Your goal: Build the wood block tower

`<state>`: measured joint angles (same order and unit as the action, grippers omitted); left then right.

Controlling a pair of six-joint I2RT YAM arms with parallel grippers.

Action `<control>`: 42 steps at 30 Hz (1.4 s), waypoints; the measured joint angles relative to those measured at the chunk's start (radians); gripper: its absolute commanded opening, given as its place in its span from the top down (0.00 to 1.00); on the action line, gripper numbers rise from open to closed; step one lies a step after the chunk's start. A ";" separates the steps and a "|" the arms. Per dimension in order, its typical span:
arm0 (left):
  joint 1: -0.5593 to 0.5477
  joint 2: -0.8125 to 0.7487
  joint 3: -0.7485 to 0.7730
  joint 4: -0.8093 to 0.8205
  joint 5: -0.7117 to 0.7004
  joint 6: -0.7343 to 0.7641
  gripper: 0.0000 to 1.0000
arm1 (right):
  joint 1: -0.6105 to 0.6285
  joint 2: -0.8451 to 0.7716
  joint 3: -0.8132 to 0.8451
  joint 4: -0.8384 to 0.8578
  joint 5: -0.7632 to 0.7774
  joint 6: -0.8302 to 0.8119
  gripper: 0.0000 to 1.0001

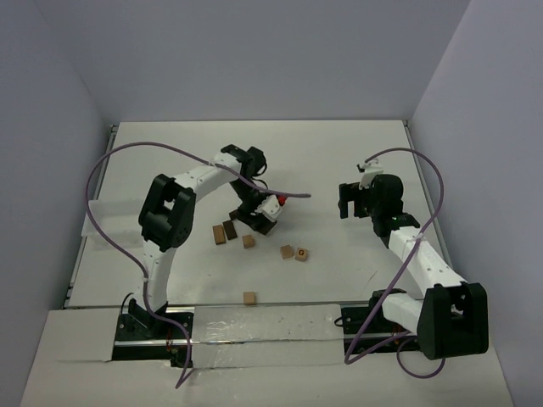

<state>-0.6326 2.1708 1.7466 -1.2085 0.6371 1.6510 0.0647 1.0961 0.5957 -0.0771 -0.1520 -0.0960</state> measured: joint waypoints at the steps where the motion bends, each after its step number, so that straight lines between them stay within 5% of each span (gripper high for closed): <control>1: 0.010 0.000 0.028 -0.015 0.043 -0.023 0.88 | 0.000 -0.004 0.004 -0.001 -0.001 0.001 0.00; 6: 0.077 0.000 0.138 -0.068 0.278 -0.157 0.92 | 0.000 -0.017 0.041 0.000 -0.021 0.002 0.00; 17: 0.227 -0.005 0.115 -0.114 0.709 -0.463 0.97 | 0.000 -0.024 0.167 -0.002 -0.181 -0.008 0.00; 26: 0.272 -0.064 -0.011 -0.127 0.777 -0.620 1.00 | 0.012 0.020 0.297 -0.040 -0.405 -0.111 0.00; 31: 0.266 -0.097 -0.018 -0.128 0.789 -0.720 1.00 | 0.044 -0.083 0.304 -0.052 -0.454 -0.253 0.00; 42: 0.274 -0.127 0.038 -0.133 0.801 -0.999 1.00 | 0.367 -0.252 0.119 0.365 -0.397 -0.108 0.00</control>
<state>-0.3591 2.0438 1.7841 -1.3413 1.4377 0.6524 0.4320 0.8445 0.7146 0.2881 -0.5486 -0.2040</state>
